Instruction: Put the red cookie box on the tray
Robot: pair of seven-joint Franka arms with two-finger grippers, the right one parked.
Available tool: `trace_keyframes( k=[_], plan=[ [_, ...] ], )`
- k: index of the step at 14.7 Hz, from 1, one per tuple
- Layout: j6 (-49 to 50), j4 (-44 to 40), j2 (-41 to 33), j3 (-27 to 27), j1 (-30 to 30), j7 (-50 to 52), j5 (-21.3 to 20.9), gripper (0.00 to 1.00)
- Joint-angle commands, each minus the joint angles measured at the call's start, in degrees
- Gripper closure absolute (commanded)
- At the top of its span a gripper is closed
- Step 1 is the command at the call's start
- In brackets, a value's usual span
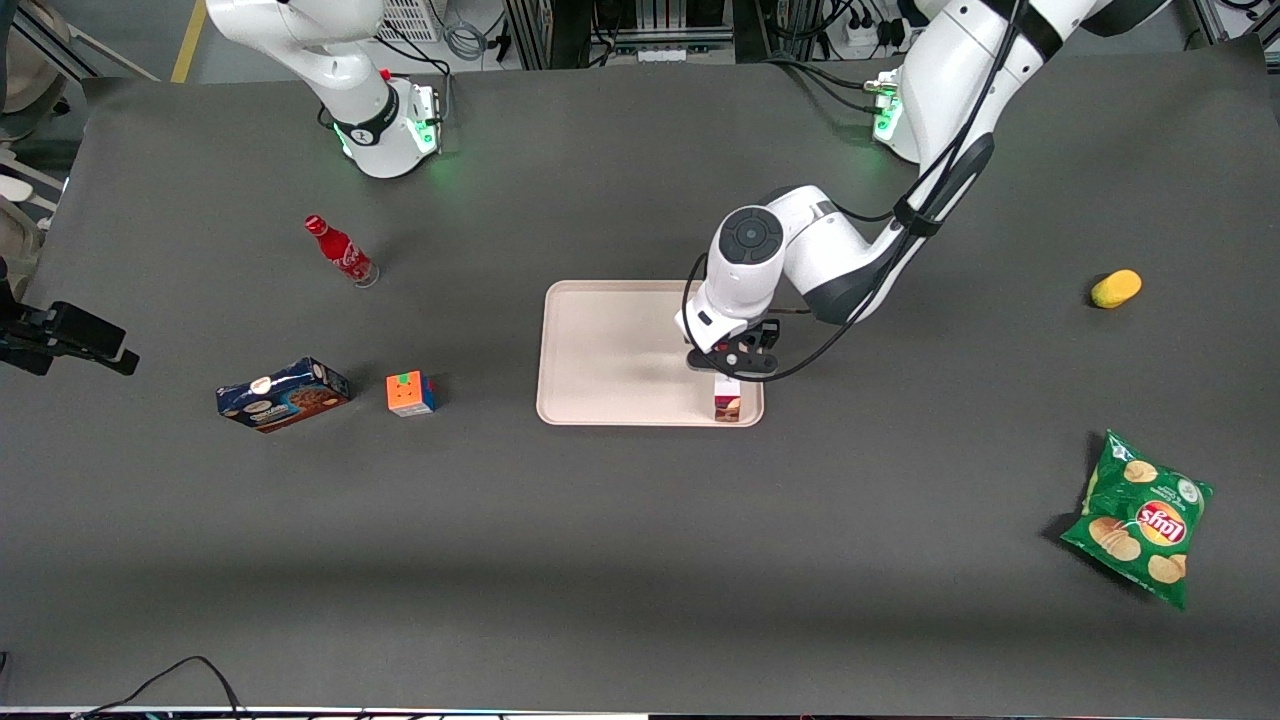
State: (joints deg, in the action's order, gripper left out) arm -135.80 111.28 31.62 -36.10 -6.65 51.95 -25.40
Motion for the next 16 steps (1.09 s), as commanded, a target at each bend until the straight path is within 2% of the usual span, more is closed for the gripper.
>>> trace_keyframes(
  k=[1,4,6,7,9,13,16],
  plan=[
    [1.5,-0.9,-6.5,0.2,2.9,-2.1,0.4,0.00],
    [7.8,-4.1,-12.7,0.0,8.2,-8.4,5.7,0.00],
    [17.5,-11.5,-14.0,0.0,12.3,-20.5,9.2,0.00],
    [22.2,-15.6,-14.0,0.3,14.0,-26.7,12.4,0.00],
    [28.6,-20.5,-14.3,3.6,15.4,-36.3,16.7,0.00],
    [37.0,-24.3,-19.0,11.4,15.3,-48.1,18.7,0.00],
    [44.4,-28.5,-21.4,15.3,15.4,-50.3,21.3,0.00]
  ],
)
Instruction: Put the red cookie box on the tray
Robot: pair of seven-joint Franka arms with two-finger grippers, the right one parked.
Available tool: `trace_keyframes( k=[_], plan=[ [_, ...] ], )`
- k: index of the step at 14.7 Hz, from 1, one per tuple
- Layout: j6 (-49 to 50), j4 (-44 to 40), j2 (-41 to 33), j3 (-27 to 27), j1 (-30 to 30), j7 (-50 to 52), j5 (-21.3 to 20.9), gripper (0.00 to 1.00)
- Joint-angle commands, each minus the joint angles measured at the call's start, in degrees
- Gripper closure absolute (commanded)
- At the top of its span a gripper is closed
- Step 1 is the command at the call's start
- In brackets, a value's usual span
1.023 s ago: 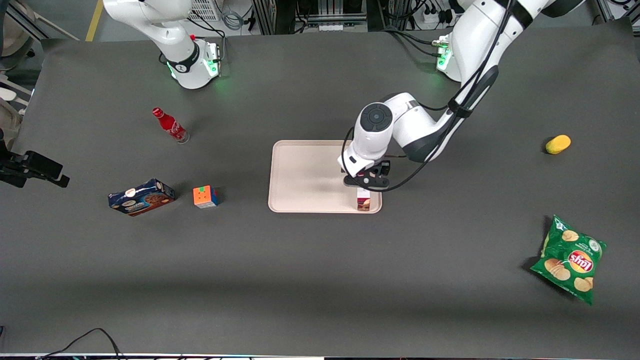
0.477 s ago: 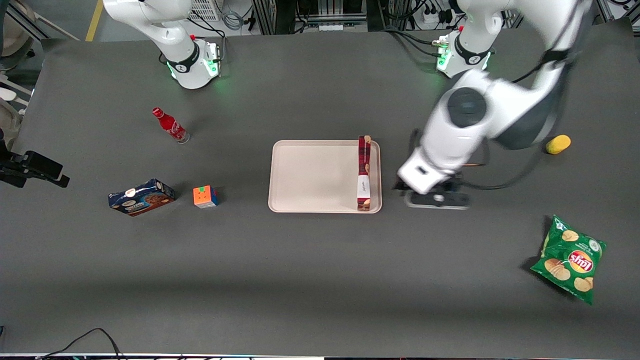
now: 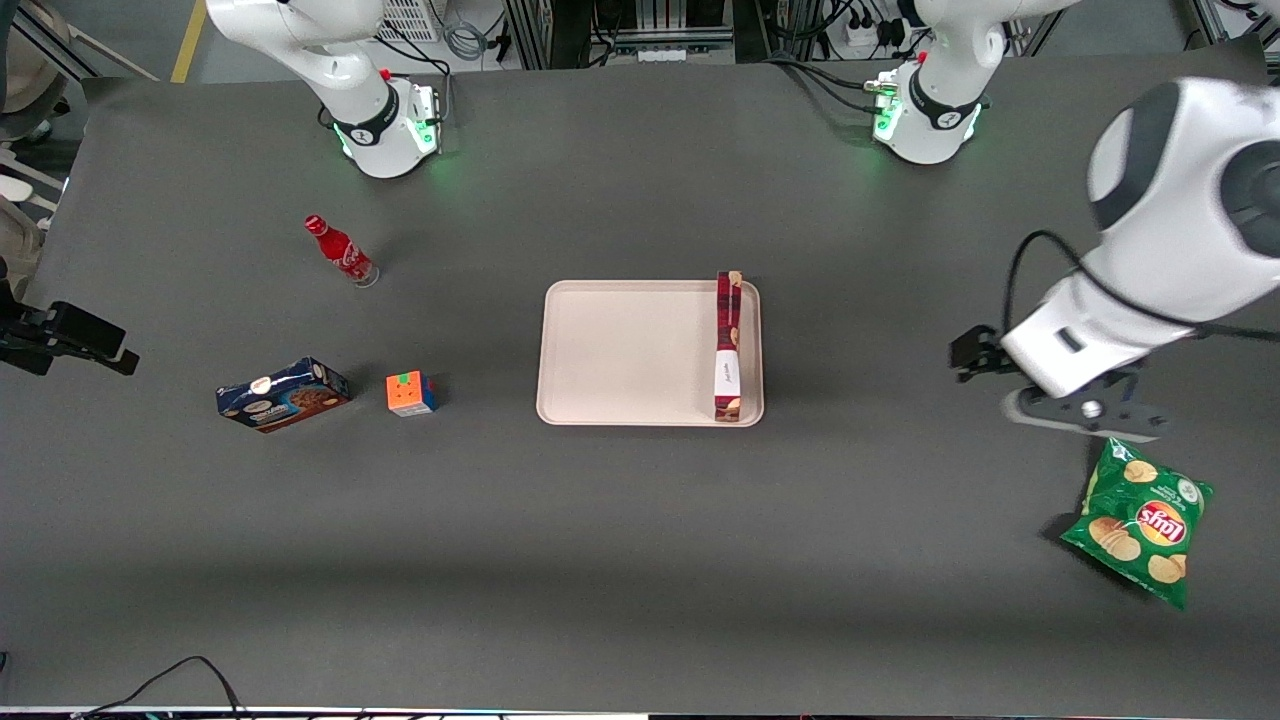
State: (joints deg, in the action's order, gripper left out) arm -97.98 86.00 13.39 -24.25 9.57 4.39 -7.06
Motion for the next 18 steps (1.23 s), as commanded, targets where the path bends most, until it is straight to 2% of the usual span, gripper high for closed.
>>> trace_keyframes(
  k=[1,5,8,12,18],
  plan=[
    [8.8,-4.3,-4.3,4.9,-0.8,-3.4,4.8,0.00],
    [14.2,-3.8,-10.6,10.7,-0.8,-11.3,5.8,0.00],
    [13.7,0.7,-14.5,10.4,-1.1,-11.0,5.8,0.00],
    [13.7,1.0,-15.9,7.9,-0.6,-10.2,6.8,0.00],
    [9.8,6.5,-18.5,8.7,-0.7,-9.8,7.7,0.00]
  ],
)
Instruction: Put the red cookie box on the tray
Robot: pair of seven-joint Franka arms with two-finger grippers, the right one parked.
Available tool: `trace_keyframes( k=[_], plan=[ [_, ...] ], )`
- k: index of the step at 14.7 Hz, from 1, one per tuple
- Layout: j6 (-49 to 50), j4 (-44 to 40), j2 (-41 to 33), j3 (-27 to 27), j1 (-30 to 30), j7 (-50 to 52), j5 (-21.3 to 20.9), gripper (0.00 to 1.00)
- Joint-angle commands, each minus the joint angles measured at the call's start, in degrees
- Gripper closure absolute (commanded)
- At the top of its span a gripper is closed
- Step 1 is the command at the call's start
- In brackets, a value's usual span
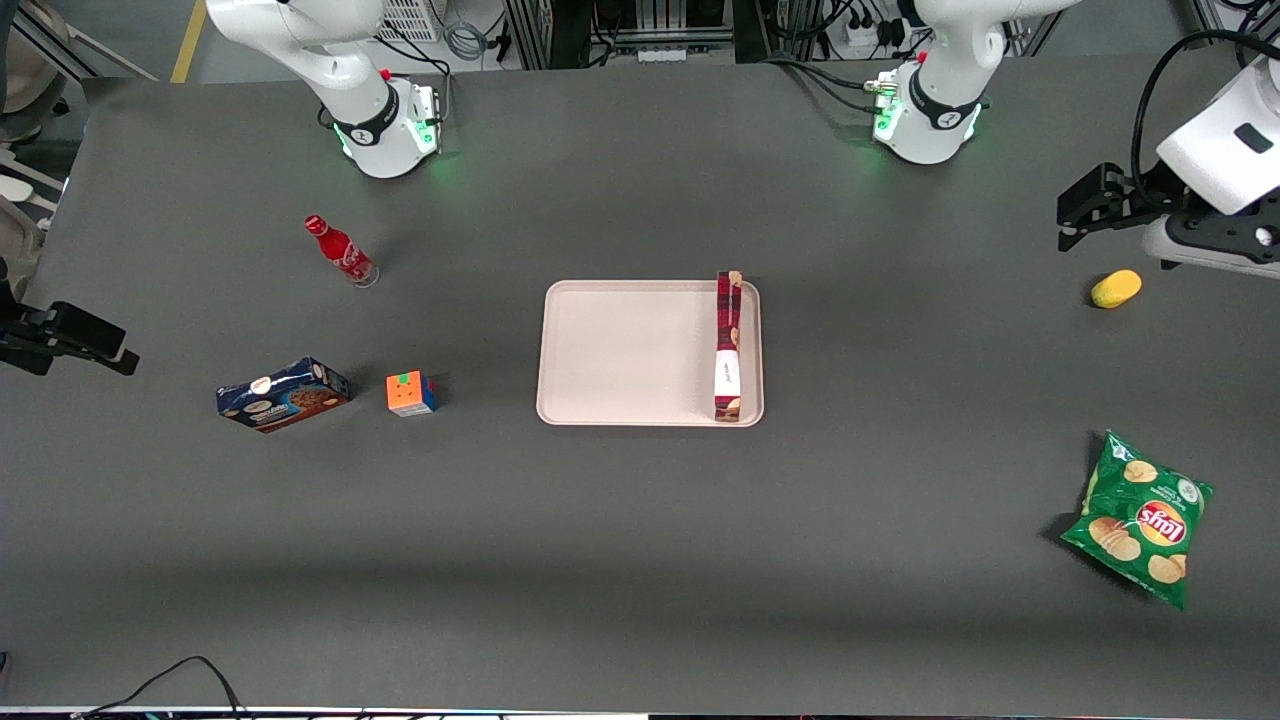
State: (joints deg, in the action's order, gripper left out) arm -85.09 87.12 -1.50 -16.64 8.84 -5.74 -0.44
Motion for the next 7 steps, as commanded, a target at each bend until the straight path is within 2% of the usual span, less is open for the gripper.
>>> trace_keyframes(
  k=[1,7],
  plan=[
    [-3.1,5.3,-3.5,1.8,-0.1,0.0,1.1,0.00],
    [-3.0,5.5,-3.2,2.4,-0.1,0.3,1.0,0.00]
  ],
)
